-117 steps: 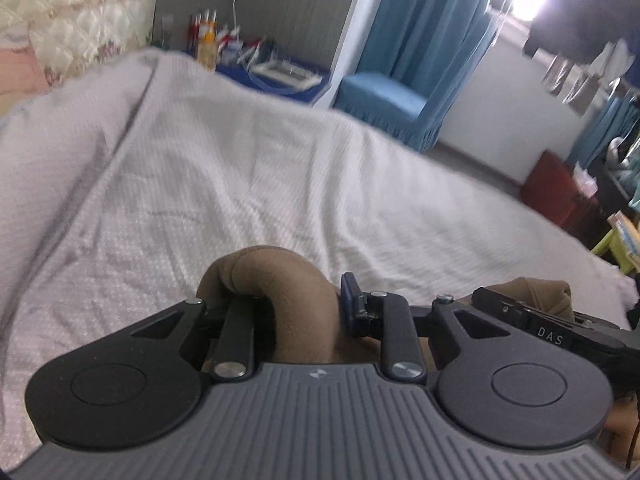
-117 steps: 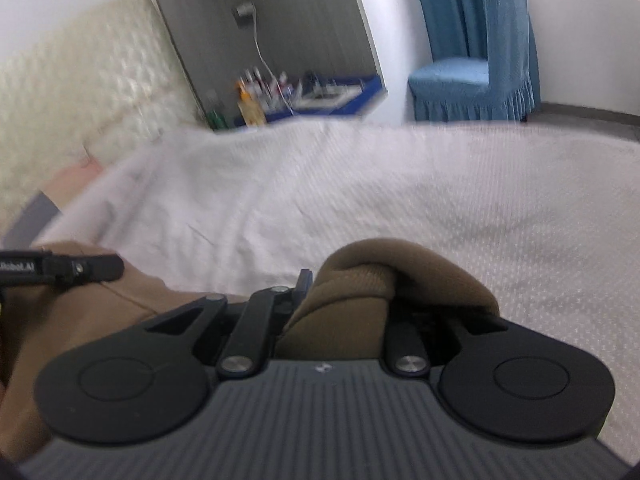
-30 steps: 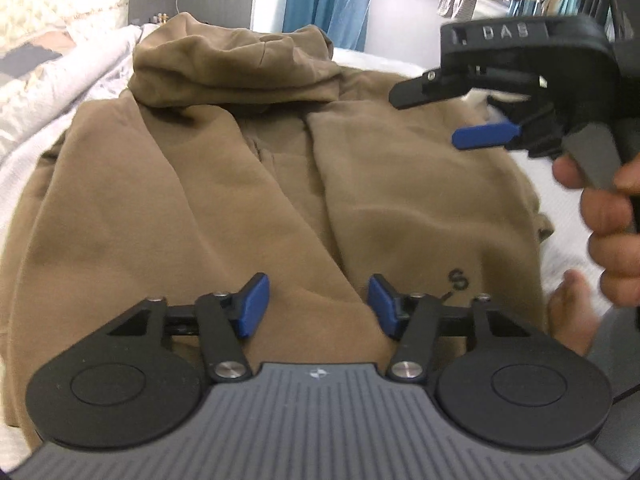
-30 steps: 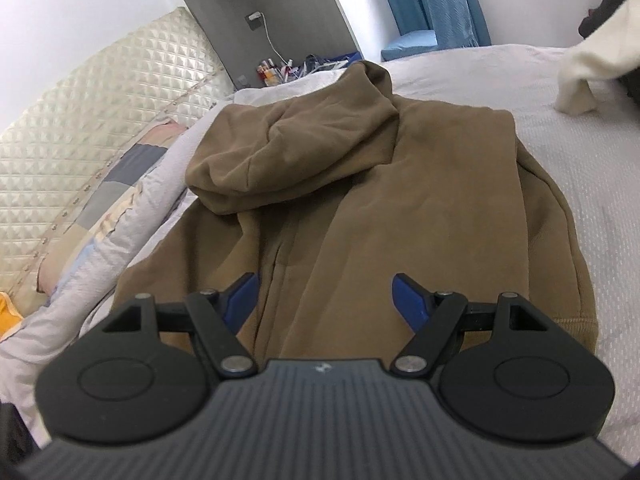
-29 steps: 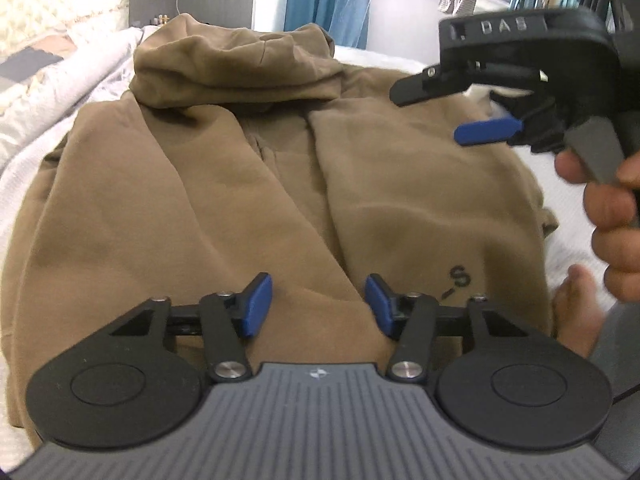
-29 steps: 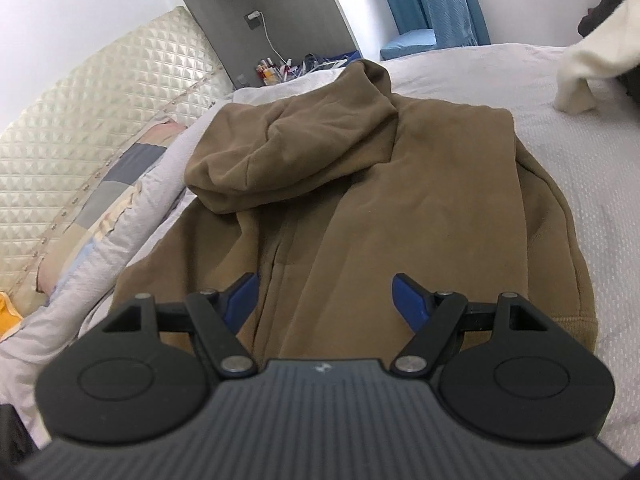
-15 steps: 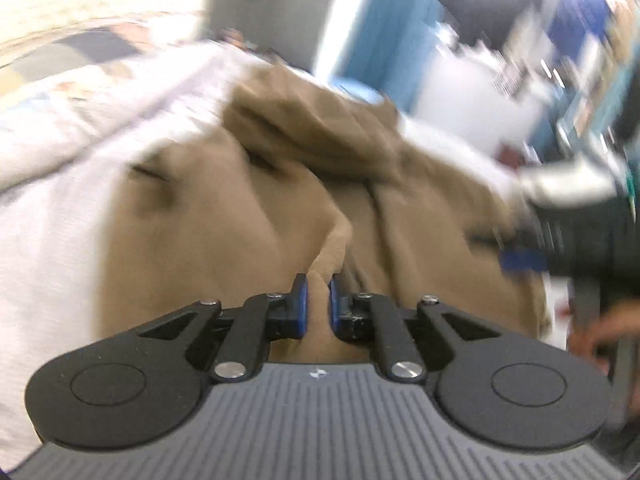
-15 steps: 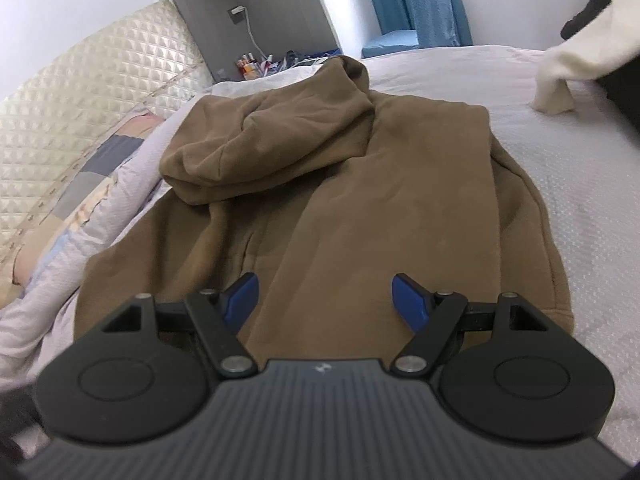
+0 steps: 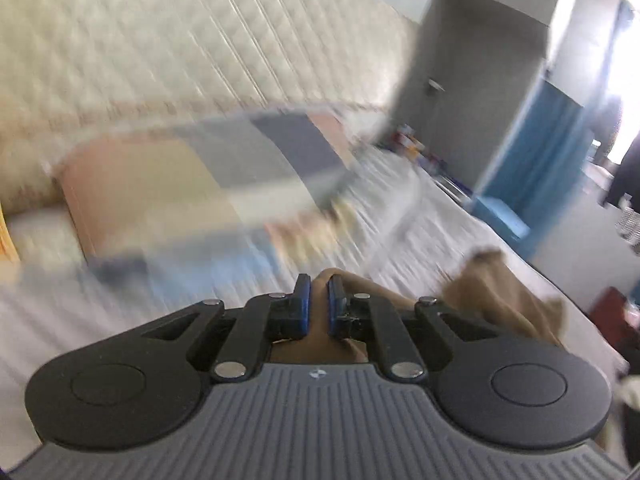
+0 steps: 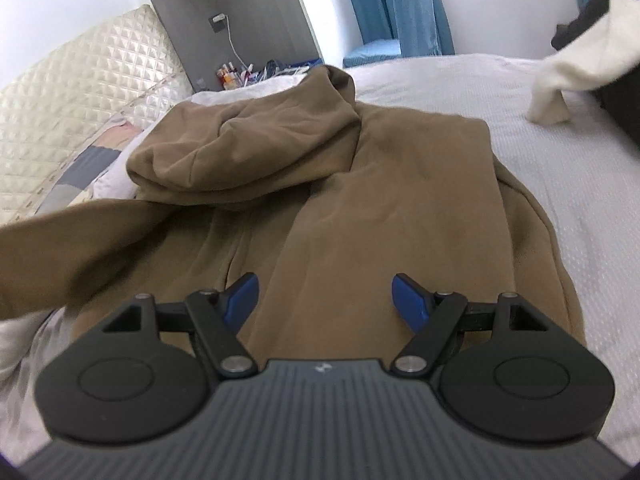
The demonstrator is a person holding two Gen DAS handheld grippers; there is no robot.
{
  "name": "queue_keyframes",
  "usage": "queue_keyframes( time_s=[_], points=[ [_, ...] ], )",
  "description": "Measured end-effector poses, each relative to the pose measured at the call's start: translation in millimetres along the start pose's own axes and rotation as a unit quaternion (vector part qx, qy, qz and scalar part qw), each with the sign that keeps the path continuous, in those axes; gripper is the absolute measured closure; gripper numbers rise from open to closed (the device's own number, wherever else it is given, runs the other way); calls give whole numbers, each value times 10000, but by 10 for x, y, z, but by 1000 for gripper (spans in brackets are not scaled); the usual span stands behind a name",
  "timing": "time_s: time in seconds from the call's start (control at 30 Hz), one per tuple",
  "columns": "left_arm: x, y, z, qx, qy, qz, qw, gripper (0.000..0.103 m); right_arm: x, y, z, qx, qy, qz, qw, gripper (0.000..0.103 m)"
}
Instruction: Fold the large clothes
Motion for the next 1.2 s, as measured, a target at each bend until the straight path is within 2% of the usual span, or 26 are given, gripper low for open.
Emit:
queue_keyframes(
  time_s=[0.13, 0.27, 0.33, 0.43, 0.57, 0.7, 0.83, 0.93, 0.97, 1.07, 1.2],
  points=[
    [725, 60, -361, 459, -465, 89, 9978, 93, 88, 77, -89, 56, -227, 60, 9997, 27],
    [1230, 121, -826, 1166, -1014, 1, 9880, 93, 144, 149, -241, 133, -305, 201, 9992, 27],
    [1363, 150, -1127, 1439, -1041, -45, 9841, 93, 148, 128, -343, 253, -266, 146, 9992, 28],
    [1444, 197, -1600, 1928, -1045, -166, 9755, 93, 139, 72, -507, 210, -116, -61, 9997, 28],
    [1372, 437, -2185, 2463, -733, -251, 9661, 93, 168, 107, -690, 244, -80, -118, 9996, 28],
    [1200, 583, -2442, 2465, -430, -300, 9677, 93, 227, 186, -857, 336, -1, -60, 9994, 26],
    [1132, 595, -2398, 2365, -297, -199, 9710, 91, 226, 238, -942, 416, 37, 146, 9990, 26],
    [1050, 523, -2248, 2205, -180, -281, 9748, 63, 206, 236, -950, 504, 84, 179, 9985, 28],
    [1001, 465, -2175, 2204, -152, -287, 9749, 50, 200, 233, -927, 546, 81, 186, 9983, 28],
    [808, 298, -1882, 1974, -176, -408, 9793, 41, 197, 215, -843, 624, 57, 190, 9979, 27],
    [469, 15, -1467, 1640, 31, -544, 9850, 41, 192, 190, -676, 660, -59, 220, 9976, 27]
  ],
)
Point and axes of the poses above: each gripper's, at about its wrist camera, not at the fingertips, and z roughly against the way its jaws point, y to its left, x to its top, the point moved 4 cm from there along -z, roughly the way its jaws point, and after that the axes turned 9 degrees about z, right-handed, at the moved point
